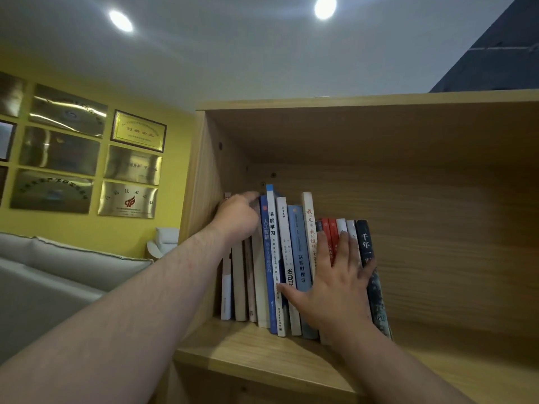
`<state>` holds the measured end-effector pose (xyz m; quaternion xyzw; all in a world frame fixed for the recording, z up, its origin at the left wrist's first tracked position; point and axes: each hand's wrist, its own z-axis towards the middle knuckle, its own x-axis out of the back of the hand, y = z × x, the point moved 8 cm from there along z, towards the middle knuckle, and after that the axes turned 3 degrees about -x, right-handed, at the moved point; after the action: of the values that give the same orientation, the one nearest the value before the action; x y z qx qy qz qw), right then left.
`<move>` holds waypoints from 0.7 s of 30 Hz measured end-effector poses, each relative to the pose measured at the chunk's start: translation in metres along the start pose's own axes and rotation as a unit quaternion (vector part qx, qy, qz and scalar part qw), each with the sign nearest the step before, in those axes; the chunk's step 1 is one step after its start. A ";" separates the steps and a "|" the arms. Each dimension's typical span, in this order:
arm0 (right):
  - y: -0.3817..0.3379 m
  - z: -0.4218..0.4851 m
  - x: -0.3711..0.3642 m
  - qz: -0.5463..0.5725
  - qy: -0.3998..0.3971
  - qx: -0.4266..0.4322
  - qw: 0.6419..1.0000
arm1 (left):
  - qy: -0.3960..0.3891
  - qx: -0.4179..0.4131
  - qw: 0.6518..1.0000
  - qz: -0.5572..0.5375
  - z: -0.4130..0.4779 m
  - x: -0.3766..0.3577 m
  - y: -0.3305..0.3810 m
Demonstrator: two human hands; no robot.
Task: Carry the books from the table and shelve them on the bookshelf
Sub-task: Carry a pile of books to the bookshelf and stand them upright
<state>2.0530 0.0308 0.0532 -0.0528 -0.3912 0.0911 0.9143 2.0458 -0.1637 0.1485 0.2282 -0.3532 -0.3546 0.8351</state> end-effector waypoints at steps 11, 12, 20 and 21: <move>0.010 -0.001 0.001 0.009 0.032 0.001 0.999 | -0.066 0.035 0.969 0.237 0.005 -0.005 0.013; 0.010 -0.001 0.001 0.011 0.031 0.000 0.999 | -0.050 0.028 0.973 0.224 0.004 -0.003 0.013; 0.003 -0.004 0.000 0.019 0.026 0.013 0.999 | 0.141 -0.054 0.966 0.211 -0.011 0.007 0.019; 0.003 -0.004 0.000 0.016 0.025 0.015 0.999 | 0.166 -0.070 0.962 0.207 -0.016 0.010 0.020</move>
<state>2.0554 0.0341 0.0500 -0.0479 -0.3658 0.1104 0.9229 2.0716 -0.1555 0.1551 0.1470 -0.2233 -0.1545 0.9511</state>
